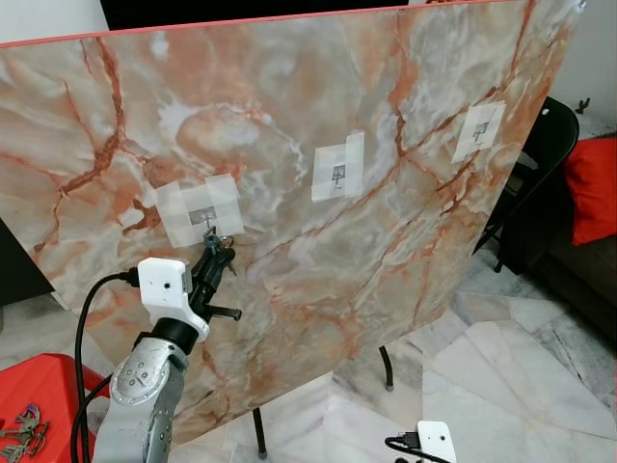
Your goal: Hang keys on a hook
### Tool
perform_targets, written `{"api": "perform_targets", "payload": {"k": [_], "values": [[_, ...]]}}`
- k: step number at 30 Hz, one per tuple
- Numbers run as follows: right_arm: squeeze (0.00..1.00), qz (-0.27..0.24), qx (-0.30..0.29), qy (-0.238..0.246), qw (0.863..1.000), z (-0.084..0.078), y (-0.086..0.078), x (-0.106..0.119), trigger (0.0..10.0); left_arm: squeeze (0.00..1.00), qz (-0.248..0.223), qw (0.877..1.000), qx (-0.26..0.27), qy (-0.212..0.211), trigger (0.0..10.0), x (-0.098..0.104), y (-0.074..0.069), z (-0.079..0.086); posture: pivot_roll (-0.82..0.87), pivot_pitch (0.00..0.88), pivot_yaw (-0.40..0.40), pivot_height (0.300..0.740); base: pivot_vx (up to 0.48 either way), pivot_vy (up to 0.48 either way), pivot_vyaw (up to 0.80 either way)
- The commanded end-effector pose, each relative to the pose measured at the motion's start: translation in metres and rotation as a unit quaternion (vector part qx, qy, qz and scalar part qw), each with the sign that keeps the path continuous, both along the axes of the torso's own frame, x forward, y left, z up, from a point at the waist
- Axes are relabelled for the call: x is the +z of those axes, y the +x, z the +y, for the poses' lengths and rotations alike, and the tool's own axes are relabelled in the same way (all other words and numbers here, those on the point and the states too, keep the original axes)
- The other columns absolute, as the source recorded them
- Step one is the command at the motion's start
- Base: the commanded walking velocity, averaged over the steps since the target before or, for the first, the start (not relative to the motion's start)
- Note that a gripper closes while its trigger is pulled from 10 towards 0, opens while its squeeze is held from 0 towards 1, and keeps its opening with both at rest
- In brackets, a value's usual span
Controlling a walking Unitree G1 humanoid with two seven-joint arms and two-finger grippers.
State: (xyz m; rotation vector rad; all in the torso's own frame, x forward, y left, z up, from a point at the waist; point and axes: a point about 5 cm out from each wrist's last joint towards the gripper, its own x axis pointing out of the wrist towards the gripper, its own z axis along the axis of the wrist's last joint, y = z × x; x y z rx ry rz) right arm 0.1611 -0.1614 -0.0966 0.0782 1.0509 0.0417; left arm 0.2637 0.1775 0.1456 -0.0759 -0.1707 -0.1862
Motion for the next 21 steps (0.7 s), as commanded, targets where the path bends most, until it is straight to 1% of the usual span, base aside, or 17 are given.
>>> {"api": "perform_targets", "payload": {"k": [1, 6, 12, 21], "values": [[0.0, -0.004, -0.005, 0.0, 1.0, -0.001, 0.002, 0.001, 10.0, 0.0, -0.006, 1.0, 0.011, -0.013, 10.0, 0.005, 0.003, 0.001, 0.09, 0.008, -0.061, 0.74, 0.0, 0.0, 0.0], [0.0, -0.004, -0.005, 0.0, 1.0, -0.001, 0.002, 0.001, 10.0, 0.0, -0.006, 0.999, 0.031, -0.021, 10.0, 0.006, 0.005, 0.009, 0.09, 0.007, -0.061, 0.74, 0.0, 0.0, 0.0], [0.0, -0.004, -0.005, 0.0, 1.0, -0.001, 0.002, 0.001, 10.0, 0.0, -0.007, 0.999, 0.041, -0.029, 10.0, 0.007, 0.005, 0.011, 0.09, 0.009, -0.062, 0.74, 0.0, 0.0, 0.0], [0.0, -0.003, -0.005, 0.0, 1.0, -0.001, 0.002, 0.001, 10.0, 0.0, 0.004, 0.999, 0.035, -0.037, 10.0, 0.004, 0.007, 0.007, 0.09, 0.009, -0.062, 0.74, 0.0, 0.0, 0.0]]}}
